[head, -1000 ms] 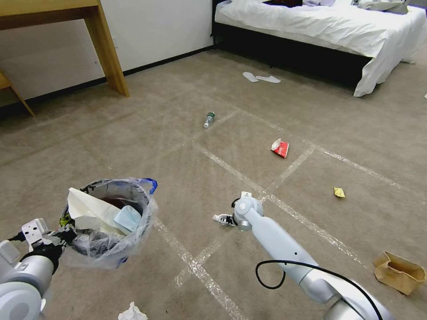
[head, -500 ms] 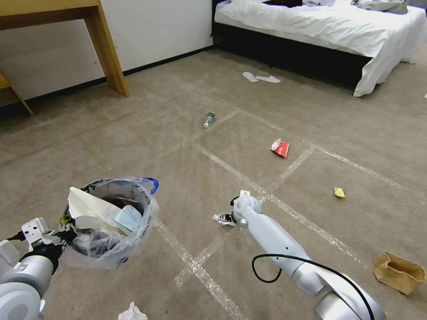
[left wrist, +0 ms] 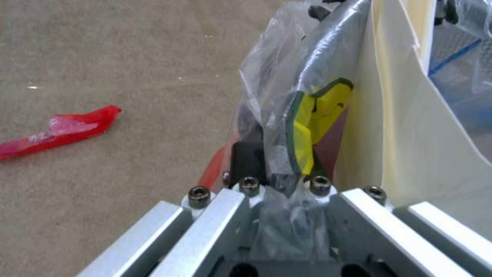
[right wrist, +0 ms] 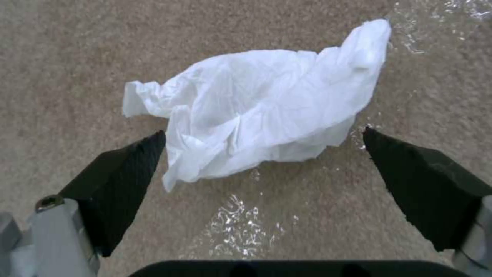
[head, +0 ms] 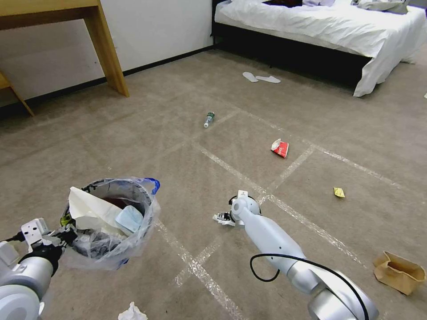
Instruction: Pick up the trash bin and place the garbage on the floor into it.
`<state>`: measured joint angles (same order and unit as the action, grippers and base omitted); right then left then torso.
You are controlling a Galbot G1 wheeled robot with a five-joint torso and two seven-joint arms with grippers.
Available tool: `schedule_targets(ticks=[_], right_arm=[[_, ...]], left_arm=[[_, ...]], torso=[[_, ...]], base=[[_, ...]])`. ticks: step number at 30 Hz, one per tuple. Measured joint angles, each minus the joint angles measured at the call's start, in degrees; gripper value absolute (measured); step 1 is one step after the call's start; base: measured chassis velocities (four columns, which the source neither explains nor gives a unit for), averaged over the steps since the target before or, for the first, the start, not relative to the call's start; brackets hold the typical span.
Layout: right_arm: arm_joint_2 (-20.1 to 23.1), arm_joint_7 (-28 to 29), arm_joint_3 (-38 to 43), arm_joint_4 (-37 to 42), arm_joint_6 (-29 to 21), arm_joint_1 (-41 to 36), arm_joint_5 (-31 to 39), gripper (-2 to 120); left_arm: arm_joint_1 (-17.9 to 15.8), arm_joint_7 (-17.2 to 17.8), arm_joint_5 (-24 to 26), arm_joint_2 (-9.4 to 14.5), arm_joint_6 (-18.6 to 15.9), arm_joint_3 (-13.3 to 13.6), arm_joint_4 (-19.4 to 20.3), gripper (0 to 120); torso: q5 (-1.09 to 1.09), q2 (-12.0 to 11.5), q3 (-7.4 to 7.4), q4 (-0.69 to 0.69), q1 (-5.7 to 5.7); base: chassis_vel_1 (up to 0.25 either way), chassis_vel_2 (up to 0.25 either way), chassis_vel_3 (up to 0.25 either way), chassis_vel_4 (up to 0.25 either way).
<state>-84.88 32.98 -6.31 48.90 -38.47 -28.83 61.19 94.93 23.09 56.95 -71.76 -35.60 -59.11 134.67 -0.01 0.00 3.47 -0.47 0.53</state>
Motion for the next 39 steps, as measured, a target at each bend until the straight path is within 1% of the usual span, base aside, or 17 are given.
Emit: schedule_targets(ticks=[11,13,14,15,17,20,23,24,26,29,31,32,34,35,36,38,39], right_arm=[[-1.78,-4.73,0.47,-5.13,3.37,0.86,-4.45,96],[-1.83,-5.18,0.51,-5.36,3.82,0.86,-4.89,86],[-1.83,-5.18,0.51,-5.36,3.82,0.86,-4.89,86],[-1.78,-5.44,0.53,-5.51,4.11,0.83,-5.19,78],[-1.76,-6.01,0.52,-6.09,4.70,0.73,-5.98,68],[-1.76,-6.34,0.53,-6.34,5.03,0.66,-6.43,63],[-2.07,-7.45,0.72,-7.38,5.83,0.49,-7.88,46],[-2.07,-7.45,0.72,-7.38,5.83,0.49,-7.88,46],[-2.38,-8.04,0.88,-8.03,6.36,0.44,-8.69,39],[-2.52,-8.17,0.90,-8.22,6.53,0.37,-8.91,36],[-2.47,-8.25,0.66,-7.85,6.67,0.05,-9.10,27],[-2.47,-8.25,0.66,-7.85,6.67,0.05,-9.10,27],[-2.03,-8.29,0.15,-6.62,6.49,-0.32,-8.75,18],[-1.78,-8.28,-0.12,-6.05,6.32,-0.48,-8.49,11],[-1.78,-8.28,-0.12,-6.05,6.32,-0.48,-8.49,11],[-1.10,-8.22,-0.41,-4.64,6.04,-0.74,-7.99,2],[-1.10,-8.22,-0.41,-4.64,6.04,-0.74,-7.99,2]], left_arm=[[0.95,-0.08,0.26,-0.20,0.25,-0.20,1.28,0],[0.99,-0.08,0.33,-0.17,0.26,-0.22,1.39,0],[0.99,-0.08,0.33,-0.17,0.26,-0.22,1.39,0],[1.01,-0.08,0.35,-0.16,0.28,-0.22,1.47,0],[1.09,-0.08,0.36,-0.21,0.29,-0.14,1.72,0],[1.14,-0.08,0.37,-0.26,0.29,-0.04,1.90,0],[1.37,-0.09,0.41,-0.30,0.29,0.05,2.51,0],[1.37,-0.09,0.41,-0.30,0.29,0.05,2.51,0],[1.61,-0.10,0.43,-0.33,0.29,0.04,2.73,0],[1.72,-0.11,0.45,-0.35,0.29,0.03,2.78,0],[1.76,-0.12,0.45,-0.42,0.29,-0.01,2.82,0],[1.76,-0.12,0.45,-0.42,0.29,-0.01,2.82,0],[1.57,-0.16,0.44,-0.59,0.29,0.03,2.65,0],[1.49,-0.16,0.39,-0.69,0.29,0.09,2.50,0],[1.49,-0.16,0.39,-0.69,0.29,0.09,2.50,0],[1.23,-0.16,0.25,-0.86,0.29,0.26,2.15,0],[1.23,-0.16,0.25,-0.86,0.29,0.26,2.15,0]], torso=[[0.00,0.00,0.00,0.00,0.00],[0.00,0.00,0.00,0.00,0.00],[0.00,0.00,0.00,0.00,0.00],[0.00,0.00,0.00,0.00,0.00],[0.00,0.00,0.00,0.00,0.00],[0.00,0.00,0.00,0.00,0.00],[-0.01,0.01,-0.02,-0.02,0.00],[-0.01,0.01,-0.02,-0.02,0.00],[-0.05,0.02,-0.03,-0.05,-0.01],[-0.03,0.02,-0.03,-0.03,-0.01],[-0.03,0.01,-0.01,-0.02,0.00],[-0.03,0.01,-0.01,-0.02,0.00],[0.02,0.01,0.01,-0.01,0.00],[0.06,0.01,0.02,0.02,0.01],[0.06,0.01,0.02,0.02,0.01],[0.03,0.00,0.02,0.03,0.01],[0.03,0.00,0.02,0.03,0.01]], base=[[0.000,0.000,0.000,0.000],[0.000,0.000,0.000,0.000],[0.000,0.000,0.000,0.000],[0.000,0.000,0.000,0.000],[0.000,0.000,0.000,0.000],[0.000,0.000,0.000,0.000],[0.000,0.000,0.000,0.000],[0.000,0.000,0.000,0.000],[0.000,0.000,0.000,0.000],[0.000,0.000,0.000,0.000],[0.000,0.000,0.000,0.000],[0.000,0.000,0.000,0.000],[0.000,0.000,0.000,0.000],[0.000,0.000,0.000,0.000],[0.000,0.000,0.000,0.000],[0.000,0.000,0.000,0.000],[0.000,0.000,0.000,0.000]])
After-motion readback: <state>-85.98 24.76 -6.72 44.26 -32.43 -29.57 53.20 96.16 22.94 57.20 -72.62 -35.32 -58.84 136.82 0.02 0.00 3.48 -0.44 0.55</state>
